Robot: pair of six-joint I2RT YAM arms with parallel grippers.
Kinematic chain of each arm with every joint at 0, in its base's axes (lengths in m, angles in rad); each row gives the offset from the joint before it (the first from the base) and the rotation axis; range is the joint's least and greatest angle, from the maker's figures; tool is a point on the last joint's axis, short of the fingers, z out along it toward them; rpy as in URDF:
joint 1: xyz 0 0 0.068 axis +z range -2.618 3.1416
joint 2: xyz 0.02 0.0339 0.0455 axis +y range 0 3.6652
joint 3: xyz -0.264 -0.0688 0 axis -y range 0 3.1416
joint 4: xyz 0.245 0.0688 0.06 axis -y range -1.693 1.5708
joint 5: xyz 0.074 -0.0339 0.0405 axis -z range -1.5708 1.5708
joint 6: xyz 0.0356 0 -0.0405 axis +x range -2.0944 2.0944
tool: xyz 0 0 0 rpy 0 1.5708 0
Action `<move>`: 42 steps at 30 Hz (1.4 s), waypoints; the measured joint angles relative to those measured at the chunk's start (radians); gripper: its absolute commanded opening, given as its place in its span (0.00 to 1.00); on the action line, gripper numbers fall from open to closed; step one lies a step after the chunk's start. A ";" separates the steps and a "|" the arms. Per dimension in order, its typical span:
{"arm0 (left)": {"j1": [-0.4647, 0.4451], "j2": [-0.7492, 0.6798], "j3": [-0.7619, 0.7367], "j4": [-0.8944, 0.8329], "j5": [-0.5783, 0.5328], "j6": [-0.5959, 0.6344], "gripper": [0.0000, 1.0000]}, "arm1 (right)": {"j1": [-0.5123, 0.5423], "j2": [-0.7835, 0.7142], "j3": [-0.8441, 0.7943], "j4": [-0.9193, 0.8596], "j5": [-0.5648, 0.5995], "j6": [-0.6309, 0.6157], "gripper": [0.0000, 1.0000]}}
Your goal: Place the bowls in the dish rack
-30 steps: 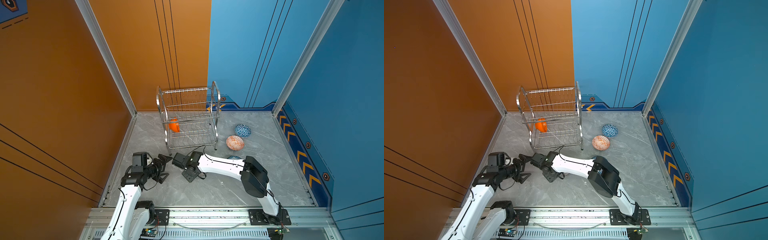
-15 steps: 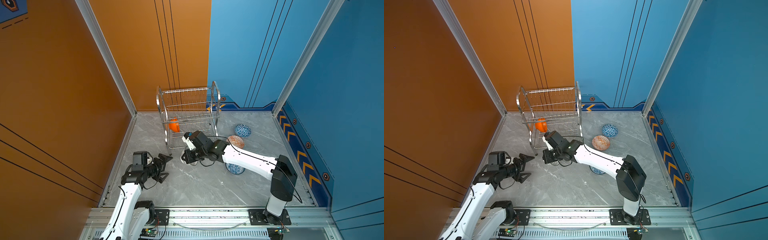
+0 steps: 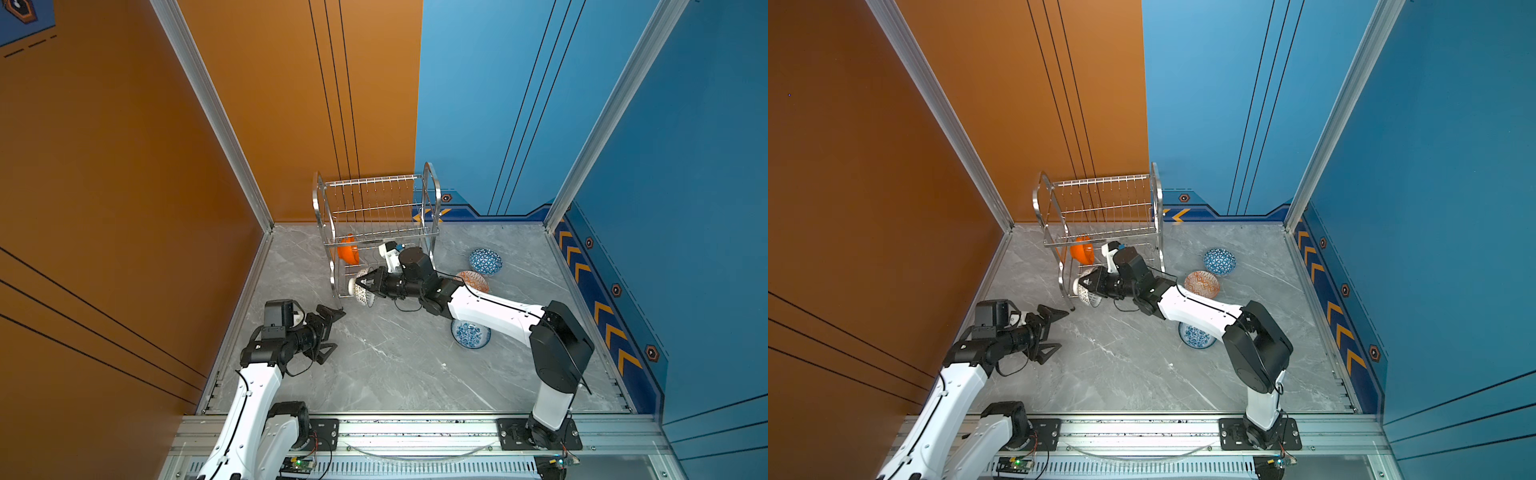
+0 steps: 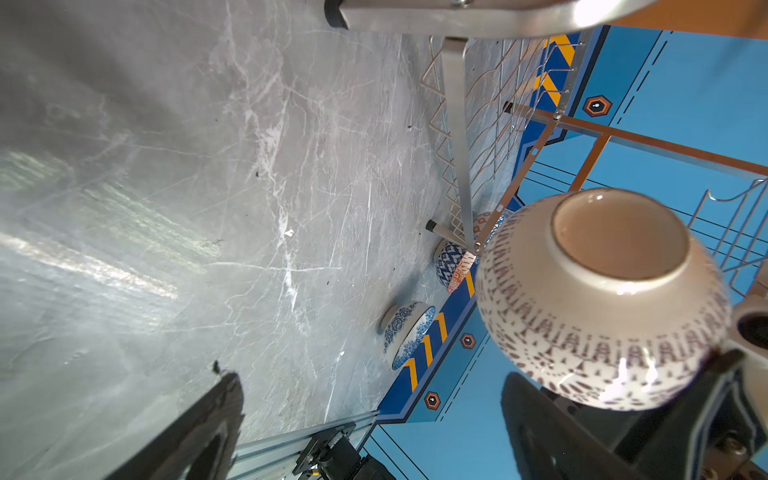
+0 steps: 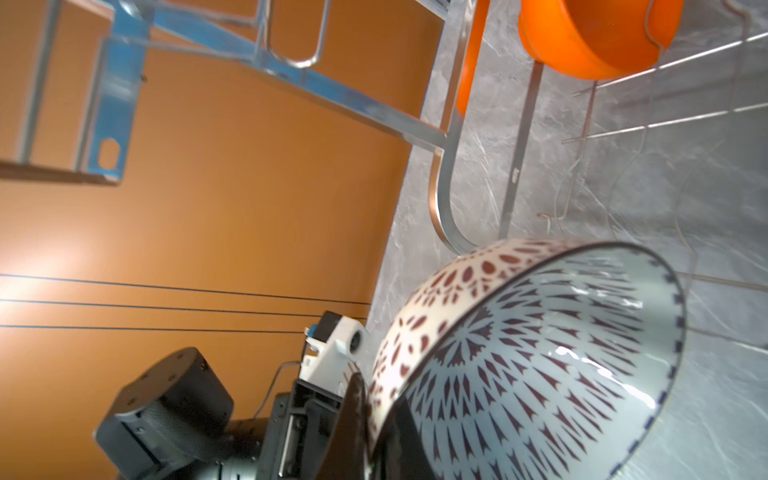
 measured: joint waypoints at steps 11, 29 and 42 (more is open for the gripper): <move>0.000 0.011 0.045 -0.050 0.000 0.030 0.98 | -0.051 0.125 -0.005 0.256 -0.021 0.159 0.00; 0.000 0.038 0.082 -0.138 0.015 0.088 0.98 | -0.123 0.275 0.044 0.428 -0.018 0.233 0.00; 0.000 0.049 0.083 -0.156 0.018 0.106 0.98 | -0.164 0.352 0.136 0.430 -0.008 0.240 0.00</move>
